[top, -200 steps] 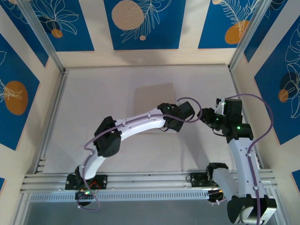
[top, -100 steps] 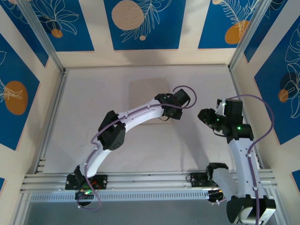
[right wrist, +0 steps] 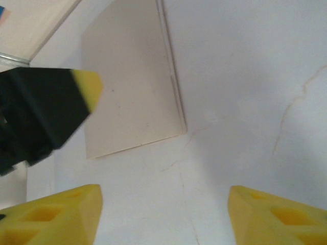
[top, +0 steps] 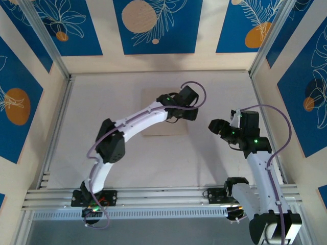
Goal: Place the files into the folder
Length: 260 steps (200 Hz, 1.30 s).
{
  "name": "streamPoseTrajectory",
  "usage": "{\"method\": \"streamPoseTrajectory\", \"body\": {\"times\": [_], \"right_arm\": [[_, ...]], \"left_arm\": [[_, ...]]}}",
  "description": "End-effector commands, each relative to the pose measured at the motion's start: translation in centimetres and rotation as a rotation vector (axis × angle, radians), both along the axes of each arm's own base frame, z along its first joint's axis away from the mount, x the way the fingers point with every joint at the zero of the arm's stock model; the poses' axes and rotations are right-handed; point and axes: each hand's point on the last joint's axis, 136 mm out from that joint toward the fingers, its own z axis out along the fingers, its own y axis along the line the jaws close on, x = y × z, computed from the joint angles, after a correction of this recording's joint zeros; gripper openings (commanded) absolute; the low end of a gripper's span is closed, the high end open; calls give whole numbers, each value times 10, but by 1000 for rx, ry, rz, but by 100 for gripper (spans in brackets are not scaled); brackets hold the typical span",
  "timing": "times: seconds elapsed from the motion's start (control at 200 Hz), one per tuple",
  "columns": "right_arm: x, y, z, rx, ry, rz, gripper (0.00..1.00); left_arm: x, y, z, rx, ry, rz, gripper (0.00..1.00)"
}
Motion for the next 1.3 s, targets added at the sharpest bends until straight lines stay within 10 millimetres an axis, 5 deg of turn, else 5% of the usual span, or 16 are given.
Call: {"method": "streamPoseTrajectory", "body": {"times": [0.0, 0.125, 0.215, 0.355, 0.585, 0.715, 1.07, 1.295], "right_arm": [[6, 12, 13, 7, -106, 58, 75], [12, 8, 10, -34, -124, 25, 88], [19, -4, 6, -88, -141, -30, 100], [32, -28, -9, -184, -163, -150, 99], [55, -53, -34, -338, -295, -229, 99], [70, -69, -45, -387, -286, -271, 99], [114, -80, -62, -531, -392, -209, 99], [123, -71, -64, -531, -521, -146, 99]], "left_arm": [[14, 32, 59, -74, -162, 60, 84], [17, 78, 75, -51, -300, 115, 100], [17, 121, 82, -9, -392, 194, 100], [19, 199, 79, 38, -504, 331, 100], [-2, 330, 29, 259, -572, 530, 100], [-17, 383, -11, 250, -521, 626, 100], [-11, 420, -38, 310, -577, 616, 100], [-4, 426, -57, 117, -637, 607, 100]]}}
